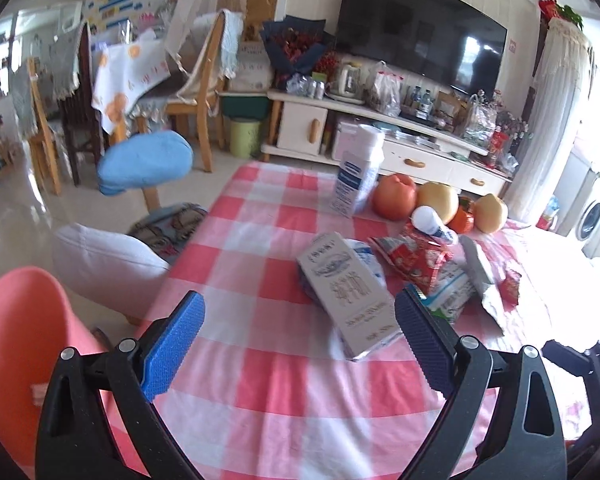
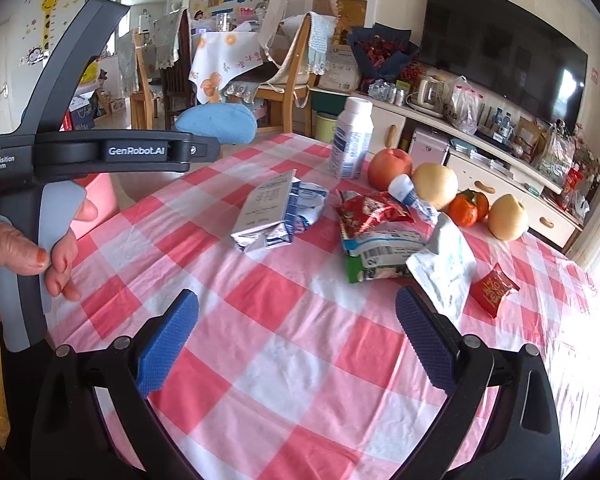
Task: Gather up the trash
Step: 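Move both tools back from the bucket toward the table items, then grasp the white milk carton with the left tool while the right tool grasps the red snack packet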
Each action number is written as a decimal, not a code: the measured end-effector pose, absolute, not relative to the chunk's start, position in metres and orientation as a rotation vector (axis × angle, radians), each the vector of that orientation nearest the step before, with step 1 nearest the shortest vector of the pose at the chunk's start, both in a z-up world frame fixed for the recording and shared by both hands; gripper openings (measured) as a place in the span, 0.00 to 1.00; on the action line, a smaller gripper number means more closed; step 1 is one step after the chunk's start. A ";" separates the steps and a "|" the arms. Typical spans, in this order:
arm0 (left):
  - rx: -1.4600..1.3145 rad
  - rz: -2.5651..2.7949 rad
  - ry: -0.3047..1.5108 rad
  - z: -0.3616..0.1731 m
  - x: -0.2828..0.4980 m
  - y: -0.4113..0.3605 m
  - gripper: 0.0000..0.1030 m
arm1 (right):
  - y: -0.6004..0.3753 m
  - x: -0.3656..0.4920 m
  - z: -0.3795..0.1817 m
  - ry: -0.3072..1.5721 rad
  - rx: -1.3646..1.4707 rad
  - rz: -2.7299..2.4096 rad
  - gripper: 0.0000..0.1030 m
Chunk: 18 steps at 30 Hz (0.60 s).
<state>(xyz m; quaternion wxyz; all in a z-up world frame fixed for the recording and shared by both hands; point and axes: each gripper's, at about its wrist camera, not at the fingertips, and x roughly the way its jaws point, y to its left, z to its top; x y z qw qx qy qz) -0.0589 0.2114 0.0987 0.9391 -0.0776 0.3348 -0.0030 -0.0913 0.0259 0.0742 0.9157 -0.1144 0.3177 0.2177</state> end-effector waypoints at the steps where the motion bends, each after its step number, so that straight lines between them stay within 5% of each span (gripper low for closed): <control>1: -0.174 -0.021 0.691 0.097 -0.056 0.208 0.92 | 0.023 -0.091 0.074 0.655 -0.230 0.445 0.96; 18: -0.286 -0.091 0.851 0.055 0.008 0.169 0.92 | -0.066 -0.040 0.074 0.727 -0.048 0.310 0.96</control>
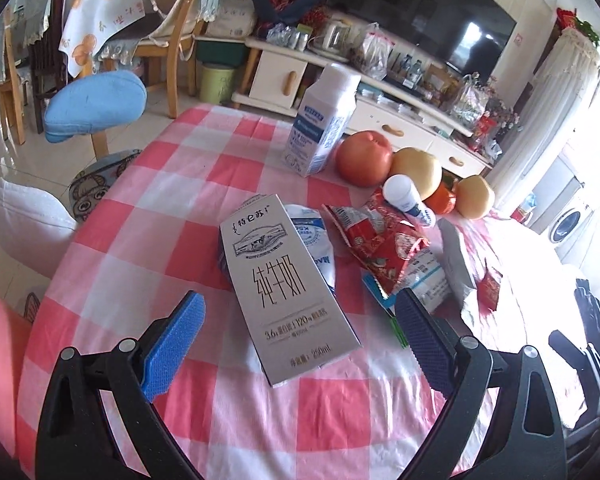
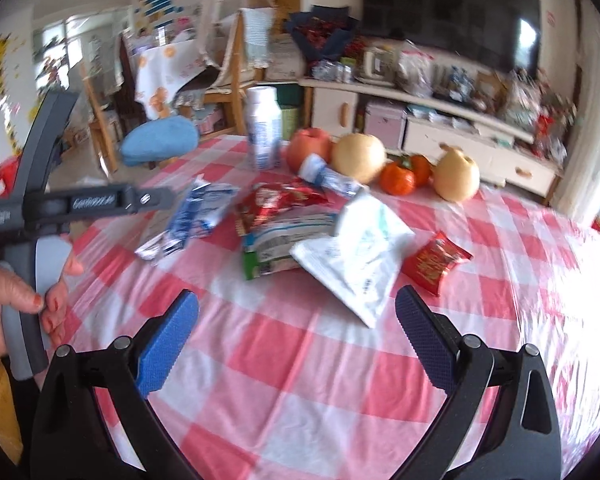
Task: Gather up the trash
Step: 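Grasp the white milk carton with the left tool while the right tool grasps the red snack packet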
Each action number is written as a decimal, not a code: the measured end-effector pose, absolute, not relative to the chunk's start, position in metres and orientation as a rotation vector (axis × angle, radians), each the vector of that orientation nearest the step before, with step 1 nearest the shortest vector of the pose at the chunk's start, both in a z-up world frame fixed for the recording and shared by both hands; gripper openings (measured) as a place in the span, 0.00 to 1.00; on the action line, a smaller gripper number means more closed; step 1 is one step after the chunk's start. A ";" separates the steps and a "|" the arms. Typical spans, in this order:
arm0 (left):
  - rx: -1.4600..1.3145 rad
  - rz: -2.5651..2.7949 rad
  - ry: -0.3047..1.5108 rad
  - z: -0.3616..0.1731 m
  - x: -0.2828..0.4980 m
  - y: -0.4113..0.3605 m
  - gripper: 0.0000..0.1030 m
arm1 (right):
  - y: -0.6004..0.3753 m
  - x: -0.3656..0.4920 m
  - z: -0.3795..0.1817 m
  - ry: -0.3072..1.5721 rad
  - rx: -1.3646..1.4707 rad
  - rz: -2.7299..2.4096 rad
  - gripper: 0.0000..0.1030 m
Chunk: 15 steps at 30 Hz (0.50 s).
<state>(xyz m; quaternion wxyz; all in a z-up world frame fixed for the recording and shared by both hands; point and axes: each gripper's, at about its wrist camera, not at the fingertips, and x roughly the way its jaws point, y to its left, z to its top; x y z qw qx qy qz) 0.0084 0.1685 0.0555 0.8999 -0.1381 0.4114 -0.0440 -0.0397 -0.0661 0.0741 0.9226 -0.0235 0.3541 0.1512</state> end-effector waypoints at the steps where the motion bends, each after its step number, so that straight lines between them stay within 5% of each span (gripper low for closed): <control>1: -0.291 -0.090 0.855 0.054 0.011 0.171 0.92 | -0.073 -0.035 0.073 0.735 -0.030 0.296 0.96; 15: -0.341 -0.034 0.924 0.032 0.037 0.177 0.92 | -0.155 0.030 0.041 0.835 0.207 0.168 0.96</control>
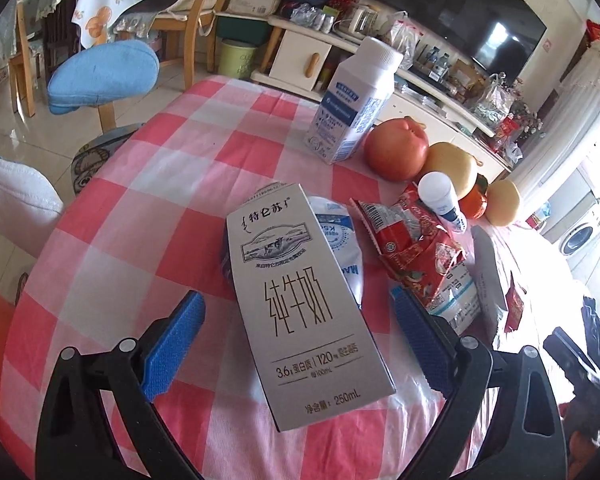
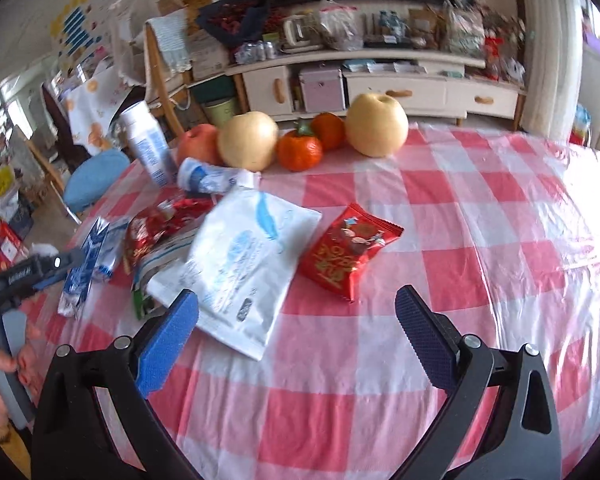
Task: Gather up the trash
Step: 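Grasp the white milk carton with the left tool while the right tool grasps the red snack packet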
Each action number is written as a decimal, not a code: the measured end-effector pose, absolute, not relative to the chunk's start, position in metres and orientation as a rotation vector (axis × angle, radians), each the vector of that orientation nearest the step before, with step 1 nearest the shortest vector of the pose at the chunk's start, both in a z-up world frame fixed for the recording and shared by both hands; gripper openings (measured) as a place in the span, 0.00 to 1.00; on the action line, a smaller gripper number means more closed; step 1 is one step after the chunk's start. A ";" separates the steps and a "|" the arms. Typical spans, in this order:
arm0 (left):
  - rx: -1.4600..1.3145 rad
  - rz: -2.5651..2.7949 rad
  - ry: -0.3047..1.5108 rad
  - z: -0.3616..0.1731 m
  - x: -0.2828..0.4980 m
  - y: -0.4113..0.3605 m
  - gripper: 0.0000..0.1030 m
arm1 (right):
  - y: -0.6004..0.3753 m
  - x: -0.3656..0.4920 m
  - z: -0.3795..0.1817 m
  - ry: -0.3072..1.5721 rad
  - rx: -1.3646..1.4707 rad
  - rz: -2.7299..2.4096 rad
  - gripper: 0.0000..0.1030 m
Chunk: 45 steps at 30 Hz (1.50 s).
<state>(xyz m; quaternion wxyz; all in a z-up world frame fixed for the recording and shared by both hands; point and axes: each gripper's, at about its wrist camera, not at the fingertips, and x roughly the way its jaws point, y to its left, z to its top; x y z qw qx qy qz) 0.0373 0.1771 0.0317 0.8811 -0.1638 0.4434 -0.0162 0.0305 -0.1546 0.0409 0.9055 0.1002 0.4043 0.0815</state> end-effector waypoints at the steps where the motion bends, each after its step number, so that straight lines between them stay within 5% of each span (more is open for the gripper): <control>1: -0.346 -0.034 0.929 0.031 0.038 0.177 0.89 | -0.158 0.034 0.039 0.838 0.227 0.165 0.96; 4: -0.385 -0.049 0.951 0.026 0.040 0.180 0.75 | -0.169 0.045 0.032 0.843 0.260 0.143 0.96; 12: -0.402 -0.064 0.963 0.020 0.040 0.181 0.62 | -0.175 0.072 0.017 0.858 0.251 0.116 0.95; 17: -0.404 -0.068 0.957 0.020 0.038 0.181 0.55 | -0.177 0.084 0.011 0.872 0.248 0.117 0.79; 26: -0.395 -0.069 0.941 0.021 0.034 0.180 0.54 | -0.171 0.092 0.005 0.890 0.198 0.115 0.63; 38: -0.406 -0.079 0.920 0.024 0.027 0.183 0.54 | -0.158 0.099 0.002 0.894 0.070 0.112 0.61; 45: -0.412 -0.093 0.908 0.027 0.021 0.185 0.54 | -0.159 0.097 0.002 0.881 0.045 0.118 0.33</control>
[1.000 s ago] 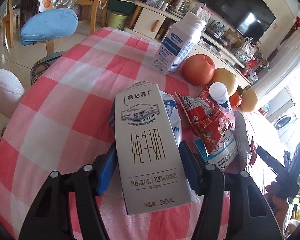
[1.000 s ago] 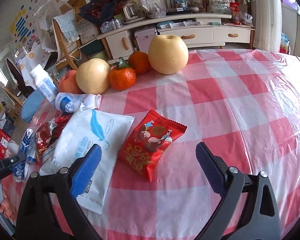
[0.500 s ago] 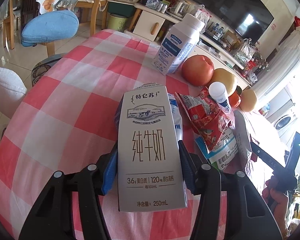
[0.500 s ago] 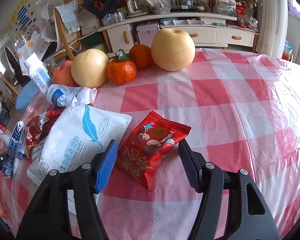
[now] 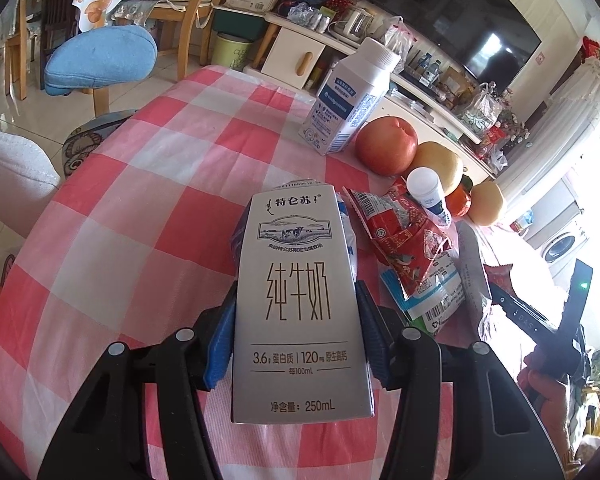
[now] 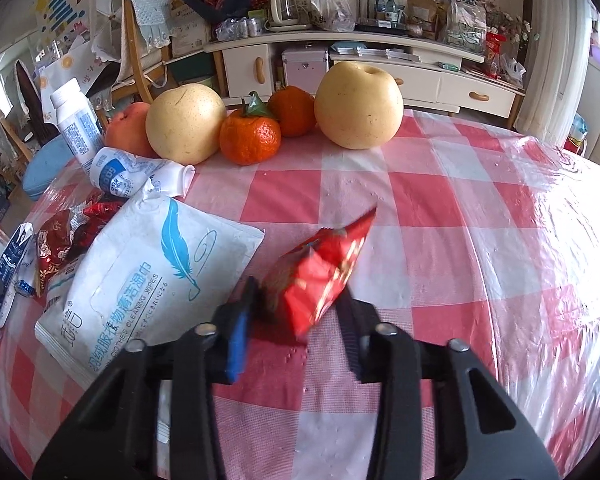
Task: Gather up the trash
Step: 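Grasp the white milk carton with the left tool while the right tool grasps the red snack packet, then lift the milk carton with the left tool while the right tool lifts the red packet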
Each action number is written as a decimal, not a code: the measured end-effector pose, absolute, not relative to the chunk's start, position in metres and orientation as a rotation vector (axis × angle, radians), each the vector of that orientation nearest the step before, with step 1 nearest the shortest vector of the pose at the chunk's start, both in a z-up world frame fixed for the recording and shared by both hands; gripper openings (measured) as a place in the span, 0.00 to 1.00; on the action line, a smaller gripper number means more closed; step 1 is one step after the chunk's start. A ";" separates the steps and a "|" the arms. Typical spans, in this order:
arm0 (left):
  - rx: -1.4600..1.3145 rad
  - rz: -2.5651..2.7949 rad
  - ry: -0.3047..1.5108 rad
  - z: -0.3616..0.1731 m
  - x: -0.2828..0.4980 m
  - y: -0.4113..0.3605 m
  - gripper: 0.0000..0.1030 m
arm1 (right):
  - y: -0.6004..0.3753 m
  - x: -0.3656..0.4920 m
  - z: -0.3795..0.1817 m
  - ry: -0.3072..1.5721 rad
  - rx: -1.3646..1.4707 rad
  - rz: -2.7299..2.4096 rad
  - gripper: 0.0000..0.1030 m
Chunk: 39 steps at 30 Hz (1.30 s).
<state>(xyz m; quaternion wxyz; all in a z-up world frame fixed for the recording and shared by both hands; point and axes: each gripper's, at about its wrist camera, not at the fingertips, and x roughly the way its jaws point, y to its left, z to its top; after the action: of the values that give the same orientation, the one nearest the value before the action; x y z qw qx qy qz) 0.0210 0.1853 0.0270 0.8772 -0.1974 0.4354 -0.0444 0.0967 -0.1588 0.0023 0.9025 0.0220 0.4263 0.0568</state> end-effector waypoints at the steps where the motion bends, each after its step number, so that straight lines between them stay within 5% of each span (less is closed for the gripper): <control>1: -0.414 -0.094 0.905 0.027 0.020 0.186 0.54 | -0.159 0.096 0.002 0.882 0.042 0.115 0.27; 3: -0.414 -0.097 0.901 0.028 0.019 0.187 0.54 | -0.162 0.097 0.002 0.887 0.052 0.114 0.17; 7: -0.416 -0.105 0.899 0.029 0.016 0.188 0.54 | -0.165 0.095 0.002 0.889 0.063 0.111 0.16; 14: -0.409 -0.110 0.893 0.030 0.014 0.188 0.53 | -0.167 0.096 0.003 0.876 0.095 0.116 0.48; 21: -0.392 -0.118 0.892 0.029 0.012 0.183 0.53 | -0.159 0.101 0.009 0.837 0.046 0.118 0.51; 26: -0.397 -0.118 0.886 0.030 0.011 0.184 0.53 | -0.154 0.100 0.011 0.816 0.001 0.114 0.22; 39: -0.440 -0.125 0.851 0.041 0.001 0.198 0.53 | -0.147 0.077 0.032 0.745 -0.011 0.125 0.21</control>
<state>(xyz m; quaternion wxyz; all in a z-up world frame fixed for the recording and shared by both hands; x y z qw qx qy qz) 0.0014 0.1980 0.0405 0.8855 -0.2118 0.4092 -0.0600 0.0771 -0.1472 0.0319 0.9296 -0.0054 0.3635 0.0611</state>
